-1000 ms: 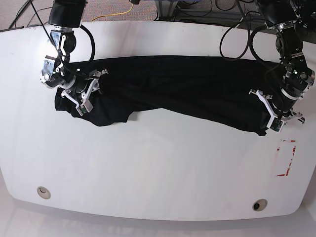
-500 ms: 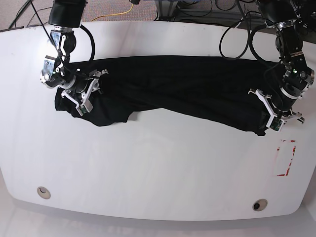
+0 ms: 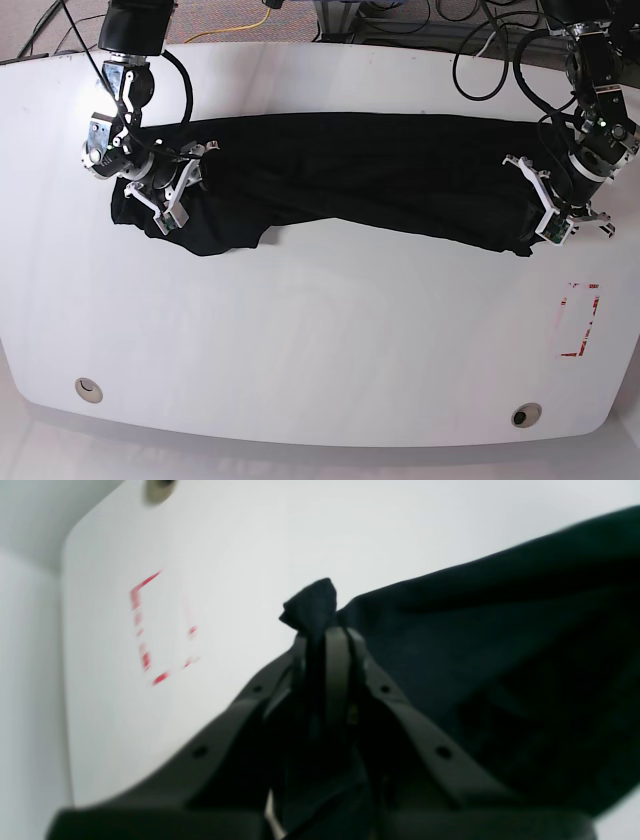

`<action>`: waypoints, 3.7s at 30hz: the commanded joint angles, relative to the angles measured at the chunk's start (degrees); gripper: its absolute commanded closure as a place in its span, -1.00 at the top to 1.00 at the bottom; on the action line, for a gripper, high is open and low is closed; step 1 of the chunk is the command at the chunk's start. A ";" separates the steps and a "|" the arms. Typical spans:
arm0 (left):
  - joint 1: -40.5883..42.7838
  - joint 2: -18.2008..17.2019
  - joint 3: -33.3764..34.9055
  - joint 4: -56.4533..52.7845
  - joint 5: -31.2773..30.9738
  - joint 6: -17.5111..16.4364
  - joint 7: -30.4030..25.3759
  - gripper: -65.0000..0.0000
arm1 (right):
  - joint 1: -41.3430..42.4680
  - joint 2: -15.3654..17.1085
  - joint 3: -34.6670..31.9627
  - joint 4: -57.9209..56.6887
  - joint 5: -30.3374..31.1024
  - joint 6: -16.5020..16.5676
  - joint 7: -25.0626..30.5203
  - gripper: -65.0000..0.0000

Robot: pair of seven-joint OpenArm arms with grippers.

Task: Layout the t-shirt on the table in an organized manner, then fold the t-shirt properly
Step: 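Pull the grasped shirt edge with the left gripper to straighten the strip, then release and regrasp the shirt edge with the left gripper, then drag the shirt end with the left gripper away from the right gripper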

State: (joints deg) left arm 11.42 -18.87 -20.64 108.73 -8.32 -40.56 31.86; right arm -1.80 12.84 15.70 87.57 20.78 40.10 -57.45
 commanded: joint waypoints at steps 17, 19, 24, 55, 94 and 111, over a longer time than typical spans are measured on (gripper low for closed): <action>1.72 -4.03 -5.86 1.82 -1.22 0.56 -1.22 -0.98 | 0.44 -0.67 -0.10 0.21 -0.95 -0.10 -1.14 -0.40; 1.72 -4.03 -5.86 1.82 -1.22 0.56 -1.13 -0.98 | 0.44 -0.67 -0.10 0.21 -0.95 -0.10 -1.14 -0.40; 1.72 -4.03 -5.69 1.73 -1.22 0.56 -1.13 -0.88 | 0.44 -0.67 -0.10 0.21 -0.95 -0.10 -1.14 -0.40; -12.08 -1.83 -4.81 -17.61 -1.31 0.56 2.82 0.12 | 0.53 -0.75 -0.10 0.21 -0.95 -0.10 -1.14 -0.40; -25.00 -1.48 2.14 -47.41 -1.13 0.56 2.82 0.41 | 0.62 -1.54 0.16 0.21 -0.95 -0.10 -1.14 -0.40; -21.31 -2.53 2.05 -47.50 -1.13 0.56 2.65 0.35 | 0.62 -1.46 0.25 0.21 -0.95 -0.10 -1.14 -0.40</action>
State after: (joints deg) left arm -9.78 -20.58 -18.50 60.97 -10.63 -40.14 32.38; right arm -1.50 10.83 15.79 87.57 20.78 40.07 -57.19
